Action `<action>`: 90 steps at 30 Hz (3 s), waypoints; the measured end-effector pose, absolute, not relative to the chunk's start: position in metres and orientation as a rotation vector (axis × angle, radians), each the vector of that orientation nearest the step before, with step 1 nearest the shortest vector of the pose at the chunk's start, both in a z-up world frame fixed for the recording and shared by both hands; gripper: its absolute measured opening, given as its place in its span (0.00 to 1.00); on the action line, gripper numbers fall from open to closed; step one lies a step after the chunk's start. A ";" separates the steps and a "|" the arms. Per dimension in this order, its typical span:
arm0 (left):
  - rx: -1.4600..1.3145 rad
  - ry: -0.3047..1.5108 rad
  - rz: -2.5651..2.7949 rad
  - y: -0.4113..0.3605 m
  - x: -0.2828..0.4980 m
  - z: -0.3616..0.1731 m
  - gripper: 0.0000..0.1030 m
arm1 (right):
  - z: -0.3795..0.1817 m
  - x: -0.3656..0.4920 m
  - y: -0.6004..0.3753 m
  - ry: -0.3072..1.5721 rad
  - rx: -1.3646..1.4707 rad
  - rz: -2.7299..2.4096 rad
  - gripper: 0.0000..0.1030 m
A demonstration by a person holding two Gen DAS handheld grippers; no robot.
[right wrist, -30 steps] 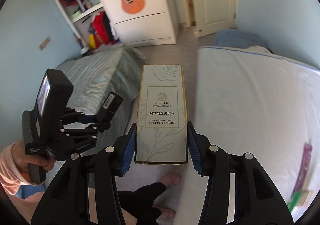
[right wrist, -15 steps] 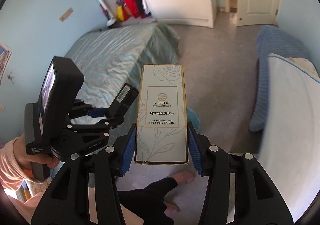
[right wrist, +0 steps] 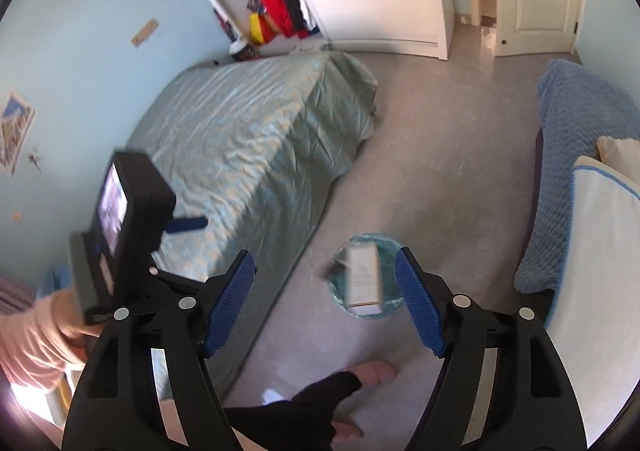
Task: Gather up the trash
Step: 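Carry both boxes to the teal wastebasket and open both tools over it, then move both tools back over the bed toward the remaining items, then grasp the white-red Shiseido box with the left tool while the right tool grasps the dark red box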
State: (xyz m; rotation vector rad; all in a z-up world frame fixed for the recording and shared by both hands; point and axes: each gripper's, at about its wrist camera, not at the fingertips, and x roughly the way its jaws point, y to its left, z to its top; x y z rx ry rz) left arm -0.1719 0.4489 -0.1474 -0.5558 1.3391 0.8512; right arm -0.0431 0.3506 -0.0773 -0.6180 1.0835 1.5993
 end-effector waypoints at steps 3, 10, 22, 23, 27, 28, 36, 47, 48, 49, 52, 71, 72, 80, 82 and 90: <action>-0.557 1.344 0.850 0.446 -0.171 -0.148 0.82 | -0.077 -0.036 0.353 1.081 -0.620 1.590 0.71; -0.553 1.347 0.835 0.443 -0.164 -0.150 0.82 | -0.082 -0.021 0.352 1.101 -0.604 1.551 0.72; -0.424 1.300 0.710 0.421 -0.126 -0.114 0.86 | -0.074 0.013 0.297 1.099 -0.480 1.420 0.75; -0.405 1.296 0.688 0.416 -0.120 -0.109 0.86 | -0.074 0.017 0.289 1.098 -0.462 1.405 0.75; -0.307 1.294 0.602 0.391 -0.094 -0.097 0.86 | -0.068 0.035 0.247 1.089 -0.390 1.308 0.75; -0.284 1.295 0.572 0.383 -0.085 -0.095 0.86 | -0.066 0.038 0.236 1.082 -0.374 1.287 0.75; -0.124 1.286 0.333 0.308 -0.021 -0.081 0.86 | -0.052 0.063 0.125 1.024 -0.248 1.052 0.79; 0.141 1.216 -0.038 0.160 0.049 -0.067 0.91 | -0.051 0.066 -0.064 0.988 -0.098 0.601 0.84; 0.160 1.210 -0.065 0.147 0.055 -0.066 0.92 | -0.052 0.064 -0.080 0.986 -0.088 0.559 0.85; 0.180 1.205 -0.091 0.131 0.061 -0.065 0.92 | -0.054 0.062 -0.100 0.989 -0.074 0.515 0.85; 0.226 1.192 -0.165 0.091 0.076 -0.064 0.92 | -0.060 0.058 -0.149 1.007 -0.024 0.397 0.85; 0.403 1.175 -0.369 -0.030 0.162 -0.079 0.93 | -0.104 0.065 -0.257 1.099 0.129 0.202 0.85; 0.413 1.174 -0.376 -0.033 0.166 -0.081 0.93 | -0.106 0.067 -0.257 1.105 0.135 0.199 0.85; 0.490 1.186 -0.448 -0.061 0.199 -0.100 0.93 | -0.127 0.078 -0.254 1.158 0.183 0.171 0.84; 0.507 1.185 -0.465 -0.067 0.204 -0.103 0.93 | -0.130 0.082 -0.254 1.167 0.194 0.162 0.83; 0.548 1.191 -0.522 -0.085 0.219 -0.117 0.93 | -0.141 0.094 -0.256 1.212 0.215 0.133 0.77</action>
